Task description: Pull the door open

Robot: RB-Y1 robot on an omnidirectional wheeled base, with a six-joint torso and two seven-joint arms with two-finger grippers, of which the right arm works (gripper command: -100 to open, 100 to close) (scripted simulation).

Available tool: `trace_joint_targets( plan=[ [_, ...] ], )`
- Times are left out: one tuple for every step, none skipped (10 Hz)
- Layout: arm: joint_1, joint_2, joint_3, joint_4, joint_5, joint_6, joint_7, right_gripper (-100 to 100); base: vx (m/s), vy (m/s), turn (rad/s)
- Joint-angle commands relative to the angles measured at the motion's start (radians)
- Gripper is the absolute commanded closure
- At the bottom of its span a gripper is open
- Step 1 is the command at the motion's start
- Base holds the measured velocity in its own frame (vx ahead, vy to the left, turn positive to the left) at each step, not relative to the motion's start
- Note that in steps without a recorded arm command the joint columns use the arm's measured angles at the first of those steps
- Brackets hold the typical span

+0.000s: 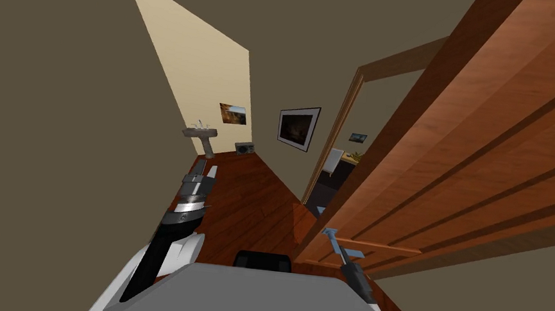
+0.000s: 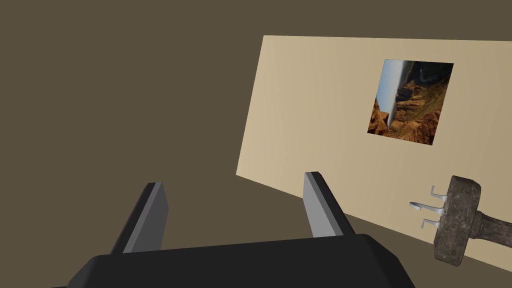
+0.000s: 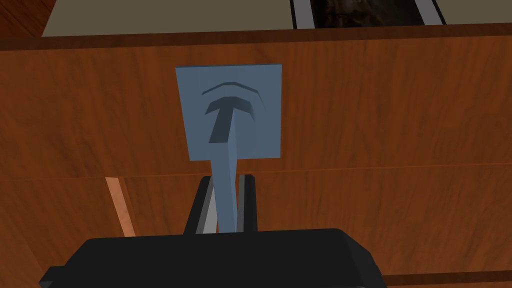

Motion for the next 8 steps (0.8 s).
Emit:
trace_joint_targets(
  plan=[
    [-0.003,-0.003,0.003,0.014,0.001,-0.013,-0.004,100,-0.207,-0.055,0.141],
    [-0.005,-0.005,0.005,0.020,0.002,-0.019,-0.006,100,-0.211,-0.068,0.148],
    [-0.008,-0.006,0.006,0.026,0.002,-0.024,-0.008,100,-0.212,-0.088,0.141],
    [-0.010,-0.009,0.008,0.033,0.003,-0.030,-0.010,100,-0.200,-0.074,0.159],
    [-0.012,-0.010,0.009,0.038,0.003,-0.034,-0.012,100,-0.183,-0.037,0.123],
    [-0.011,-0.005,0.013,0.033,0.006,-0.029,-0.010,100,-0.077,-0.010,0.025],
    [-0.016,-0.006,0.015,0.041,0.008,-0.031,-0.012,100,-0.134,-0.017,0.106],
    [-0.019,-0.007,0.016,0.045,0.008,-0.033,-0.013,100,-0.188,-0.031,0.168]
  ],
)
